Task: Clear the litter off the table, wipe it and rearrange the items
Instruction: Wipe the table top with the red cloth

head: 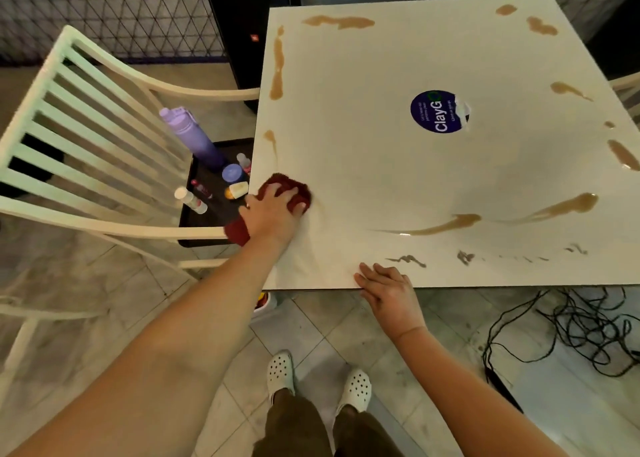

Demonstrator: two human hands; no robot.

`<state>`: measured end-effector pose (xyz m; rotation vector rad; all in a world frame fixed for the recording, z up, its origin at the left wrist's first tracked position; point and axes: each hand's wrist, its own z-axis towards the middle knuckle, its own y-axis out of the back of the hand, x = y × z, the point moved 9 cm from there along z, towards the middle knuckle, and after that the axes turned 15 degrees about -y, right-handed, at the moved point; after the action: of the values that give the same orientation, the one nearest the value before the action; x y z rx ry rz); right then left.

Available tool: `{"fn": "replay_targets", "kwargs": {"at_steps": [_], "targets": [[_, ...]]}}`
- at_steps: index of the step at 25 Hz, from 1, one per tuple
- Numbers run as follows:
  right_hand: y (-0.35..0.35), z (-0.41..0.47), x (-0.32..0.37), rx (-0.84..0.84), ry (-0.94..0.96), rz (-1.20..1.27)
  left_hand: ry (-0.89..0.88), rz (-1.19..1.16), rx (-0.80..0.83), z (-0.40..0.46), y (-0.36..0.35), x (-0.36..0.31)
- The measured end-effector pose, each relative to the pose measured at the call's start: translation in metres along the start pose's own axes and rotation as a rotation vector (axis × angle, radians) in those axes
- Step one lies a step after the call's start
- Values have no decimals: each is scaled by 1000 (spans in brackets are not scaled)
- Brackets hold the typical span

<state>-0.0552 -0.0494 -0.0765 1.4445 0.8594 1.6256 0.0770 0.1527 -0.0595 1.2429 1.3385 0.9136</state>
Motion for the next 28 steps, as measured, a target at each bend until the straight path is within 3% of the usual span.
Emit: {"fn": "replay_targets", "kwargs": {"at_steps": [4, 7, 9, 12, 14, 16, 19, 22, 23, 25, 27, 28], "targets": [[1, -2, -4, -29, -7, 69, -287, 58, 45, -55, -30, -72], [-1, -8, -5, -35, -16, 107, -507, 79, 117, -105, -37, -64], [-2, -14, -7, -55, 5, 105, -465, 106, 122, -95, -29, -24], [-3, -24, -10, -77, 57, 32, -117, 68, 34, -43, -5, 23], [-2, -28, -15, -99, 48, 20, 20, 32, -2, -29, 0, 8], [0, -34, -20, -119, 20, 32, -65, 52, 30, -42, -13, -35], [2, -47, -21, -130, 31, -22, -334, 51, 109, -92, -38, -94], [5, -58, -30, -95, 40, -66, -472, 83, 162, -109, -37, -79], [10, -61, -38, -73, -65, -16, -402, 81, 154, -102, -31, -59], [14, -66, -71, 38, -510, 256, -165, 46, 83, -79, -18, -18], [-2, -73, -99, 225, -1010, 728, 19, 3, 6, -65, -13, -10], [-10, -72, -101, 288, -1152, 968, 31, 7, -1, -63, -14, -24]]}}
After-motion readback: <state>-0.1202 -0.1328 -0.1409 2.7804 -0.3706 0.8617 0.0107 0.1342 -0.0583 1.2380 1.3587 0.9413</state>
